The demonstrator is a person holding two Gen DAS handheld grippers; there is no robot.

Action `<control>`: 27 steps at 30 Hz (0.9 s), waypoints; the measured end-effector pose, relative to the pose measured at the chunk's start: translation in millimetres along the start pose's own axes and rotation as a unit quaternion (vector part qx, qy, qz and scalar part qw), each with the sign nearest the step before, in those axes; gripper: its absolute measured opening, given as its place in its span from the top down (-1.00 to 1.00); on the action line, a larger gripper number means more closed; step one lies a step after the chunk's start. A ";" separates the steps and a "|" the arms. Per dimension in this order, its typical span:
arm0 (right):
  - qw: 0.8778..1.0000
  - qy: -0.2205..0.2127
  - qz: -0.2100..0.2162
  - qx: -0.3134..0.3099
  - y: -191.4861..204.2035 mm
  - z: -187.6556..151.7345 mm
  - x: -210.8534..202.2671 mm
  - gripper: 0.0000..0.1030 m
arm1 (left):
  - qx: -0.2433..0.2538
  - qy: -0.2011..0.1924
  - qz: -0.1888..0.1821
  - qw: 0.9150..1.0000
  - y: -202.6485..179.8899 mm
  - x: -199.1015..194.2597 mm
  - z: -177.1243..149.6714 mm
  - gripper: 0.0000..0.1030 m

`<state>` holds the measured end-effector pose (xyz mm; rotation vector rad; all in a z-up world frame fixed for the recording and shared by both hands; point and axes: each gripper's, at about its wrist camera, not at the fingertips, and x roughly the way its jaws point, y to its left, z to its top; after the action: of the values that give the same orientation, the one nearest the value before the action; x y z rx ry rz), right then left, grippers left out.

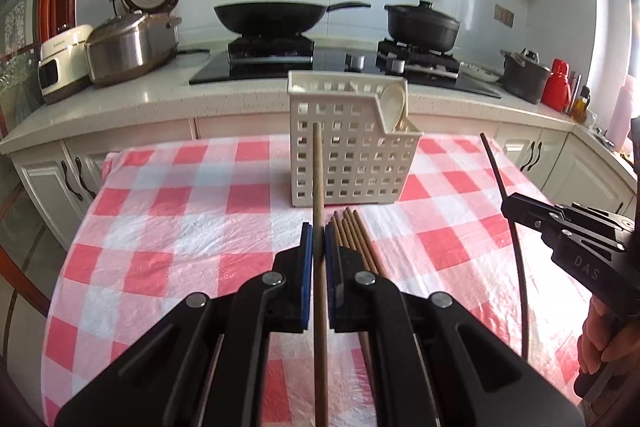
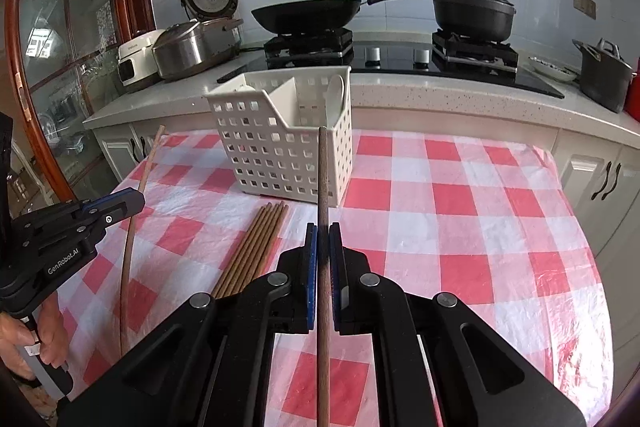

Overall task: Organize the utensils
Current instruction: 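Lift both chopsticks upright and carry them over the basket with both tools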

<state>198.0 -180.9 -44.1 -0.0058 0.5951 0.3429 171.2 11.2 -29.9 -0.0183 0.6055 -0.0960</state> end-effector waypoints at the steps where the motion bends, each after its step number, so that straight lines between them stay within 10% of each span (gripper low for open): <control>1: 1.000 -0.009 0.001 0.000 1.3 0.6 -6.8 0.87 | 0.002 -0.009 -0.001 1.000 -1.5 -8.1 -0.1 0.89; 27: 0.995 -0.099 -0.001 -0.021 24.5 -11.6 -88.2 0.87 | 0.025 -0.102 0.004 0.994 -22.0 -106.8 -18.2 0.89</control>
<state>115.6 -186.7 -2.9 -0.0125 0.3913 0.3487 71.6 -0.3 16.7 0.0222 0.3987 -0.0992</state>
